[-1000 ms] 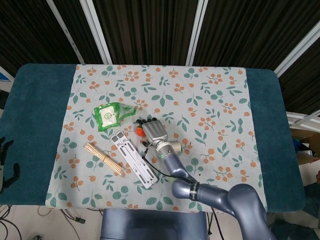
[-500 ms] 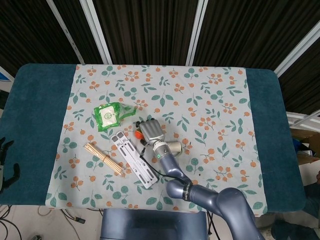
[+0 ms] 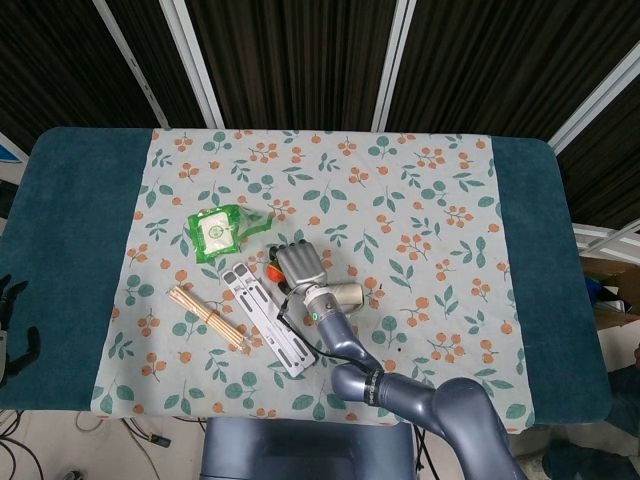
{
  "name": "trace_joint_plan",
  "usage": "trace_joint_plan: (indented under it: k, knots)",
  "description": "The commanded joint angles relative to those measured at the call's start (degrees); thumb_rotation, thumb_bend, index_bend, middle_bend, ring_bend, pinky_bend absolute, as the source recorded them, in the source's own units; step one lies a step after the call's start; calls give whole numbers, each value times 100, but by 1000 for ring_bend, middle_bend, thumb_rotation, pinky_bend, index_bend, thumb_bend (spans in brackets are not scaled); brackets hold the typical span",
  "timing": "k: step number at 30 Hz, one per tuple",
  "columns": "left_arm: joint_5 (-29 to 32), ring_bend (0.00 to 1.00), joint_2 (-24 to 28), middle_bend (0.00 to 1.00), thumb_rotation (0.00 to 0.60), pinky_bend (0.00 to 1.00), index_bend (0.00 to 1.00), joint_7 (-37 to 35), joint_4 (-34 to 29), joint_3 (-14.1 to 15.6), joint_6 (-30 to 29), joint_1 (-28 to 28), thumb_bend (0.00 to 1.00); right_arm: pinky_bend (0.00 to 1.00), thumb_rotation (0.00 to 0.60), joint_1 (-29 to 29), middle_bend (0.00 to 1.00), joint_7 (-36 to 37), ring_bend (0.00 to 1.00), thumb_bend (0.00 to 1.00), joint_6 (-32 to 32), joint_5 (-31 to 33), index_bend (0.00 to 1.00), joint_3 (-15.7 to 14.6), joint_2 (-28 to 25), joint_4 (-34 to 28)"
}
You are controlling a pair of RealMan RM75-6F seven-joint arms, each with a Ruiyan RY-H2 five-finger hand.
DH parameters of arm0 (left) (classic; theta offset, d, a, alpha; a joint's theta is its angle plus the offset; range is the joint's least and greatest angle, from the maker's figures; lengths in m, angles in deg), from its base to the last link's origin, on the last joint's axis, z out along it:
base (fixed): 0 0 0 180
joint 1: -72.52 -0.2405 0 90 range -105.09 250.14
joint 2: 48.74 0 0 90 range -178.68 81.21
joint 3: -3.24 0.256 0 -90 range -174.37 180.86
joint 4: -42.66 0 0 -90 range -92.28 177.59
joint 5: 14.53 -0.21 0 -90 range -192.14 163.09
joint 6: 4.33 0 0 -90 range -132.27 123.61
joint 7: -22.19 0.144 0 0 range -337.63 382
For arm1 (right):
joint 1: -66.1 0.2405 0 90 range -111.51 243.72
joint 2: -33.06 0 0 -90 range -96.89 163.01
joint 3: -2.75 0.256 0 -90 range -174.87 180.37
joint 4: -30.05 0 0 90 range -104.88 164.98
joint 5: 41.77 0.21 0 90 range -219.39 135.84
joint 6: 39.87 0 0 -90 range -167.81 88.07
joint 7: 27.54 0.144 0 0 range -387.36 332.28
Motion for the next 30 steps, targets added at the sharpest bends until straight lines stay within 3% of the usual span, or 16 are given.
trace_joint_plan:
  k: [1, 7, 11, 23, 30]
  knots:
    - [2, 0, 1, 0, 600, 2, 113, -2, -2, 1, 0, -1, 546, 357, 600, -9, 474, -78, 451, 400, 38, 37, 441, 8, 2, -3]
    - [24, 0, 8, 0, 600, 2, 114, -17, 2, -9, 1, -1, 546, 364, 600, -113, 508, 16, 486, 448, -160, -49, 482, 74, -106, -187]
    - [32, 0, 12, 0, 600, 2, 115, -22, -3, -10, -1, -4, 545, 364, 600, -330, 509, 173, 489, 449, -415, -149, 482, 152, -457, -718]
    - [46, 0, 5, 0, 600, 2, 116, 21, -12, -16, -41, -16, 545, 364, 600, -1533, 509, 880, 491, 449, -968, 61, 482, 632, -2468, -3557]
    - [46, 0, 0, 0, 600, 2, 116, 77, -22, -17, -72, -21, 545, 362, 600, -2328, 508, 2199, 491, 450, -581, -55, 482, 999, -3770, -4913]
